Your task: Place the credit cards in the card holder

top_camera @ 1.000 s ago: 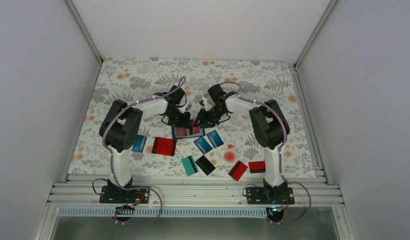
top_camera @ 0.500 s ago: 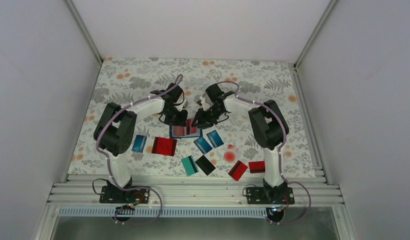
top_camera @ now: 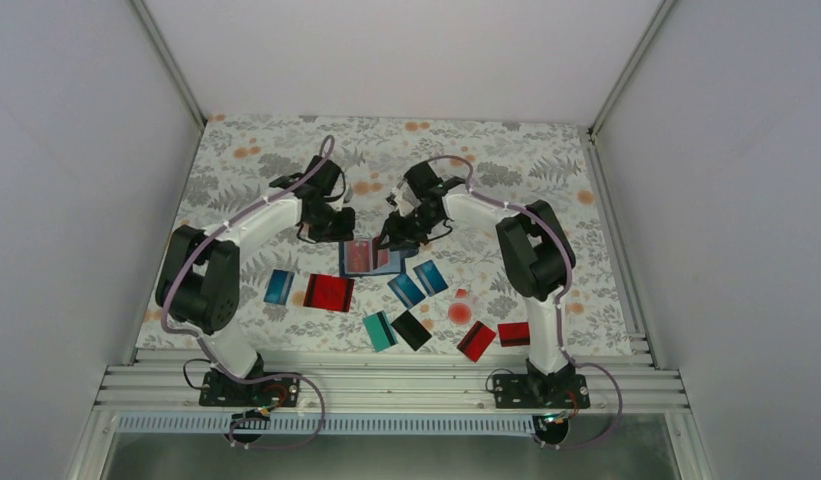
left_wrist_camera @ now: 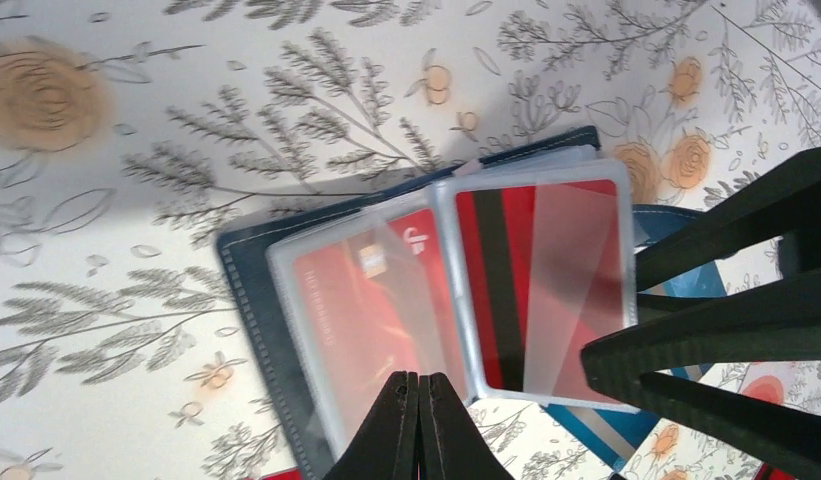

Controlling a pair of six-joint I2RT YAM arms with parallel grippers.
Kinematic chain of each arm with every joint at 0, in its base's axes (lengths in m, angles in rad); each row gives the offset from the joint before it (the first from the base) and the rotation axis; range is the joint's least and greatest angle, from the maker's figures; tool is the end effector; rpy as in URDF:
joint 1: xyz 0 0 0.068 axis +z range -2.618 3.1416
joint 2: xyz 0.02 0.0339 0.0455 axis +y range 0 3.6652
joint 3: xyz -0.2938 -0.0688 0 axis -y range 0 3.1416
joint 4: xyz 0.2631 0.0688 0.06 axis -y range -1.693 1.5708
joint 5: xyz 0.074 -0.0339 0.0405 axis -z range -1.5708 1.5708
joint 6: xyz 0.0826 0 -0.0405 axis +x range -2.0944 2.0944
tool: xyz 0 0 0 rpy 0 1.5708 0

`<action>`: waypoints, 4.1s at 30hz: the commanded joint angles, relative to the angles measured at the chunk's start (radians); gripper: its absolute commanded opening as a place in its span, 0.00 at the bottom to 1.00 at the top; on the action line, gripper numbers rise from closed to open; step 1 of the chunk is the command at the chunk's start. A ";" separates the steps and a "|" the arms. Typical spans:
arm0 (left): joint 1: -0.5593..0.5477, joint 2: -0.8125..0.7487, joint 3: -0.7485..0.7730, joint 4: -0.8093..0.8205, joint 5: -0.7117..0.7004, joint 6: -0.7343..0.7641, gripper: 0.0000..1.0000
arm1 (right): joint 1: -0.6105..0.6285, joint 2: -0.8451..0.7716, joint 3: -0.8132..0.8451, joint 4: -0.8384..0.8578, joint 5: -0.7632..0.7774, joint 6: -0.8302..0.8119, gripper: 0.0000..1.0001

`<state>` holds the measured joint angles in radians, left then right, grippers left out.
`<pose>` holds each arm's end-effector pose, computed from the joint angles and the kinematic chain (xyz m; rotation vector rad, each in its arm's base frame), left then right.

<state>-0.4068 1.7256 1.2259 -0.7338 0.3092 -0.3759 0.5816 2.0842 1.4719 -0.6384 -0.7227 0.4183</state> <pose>0.3349 -0.1717 0.1863 0.1212 2.8856 -0.6034 0.3517 0.2966 0.1383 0.4037 -2.8121 -1.1600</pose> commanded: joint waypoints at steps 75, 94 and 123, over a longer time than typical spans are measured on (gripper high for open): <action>-0.643 -0.604 -0.782 0.276 -0.117 -1.055 0.61 | 0.338 -0.202 -0.525 0.216 0.097 -0.049 0.30; -0.657 -0.688 -1.010 0.651 -0.131 -1.220 0.52 | 0.353 -0.202 -0.579 0.220 0.079 -0.022 0.27; -0.657 -0.743 -1.055 0.780 -0.233 -1.207 0.31 | 0.355 -0.208 -0.659 0.264 -0.004 -0.023 0.26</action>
<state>-1.0756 0.9958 0.1596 -0.0006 0.2138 -1.6188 0.9180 1.8366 0.8673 -0.3023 -0.8204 0.4000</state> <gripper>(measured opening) 0.316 0.257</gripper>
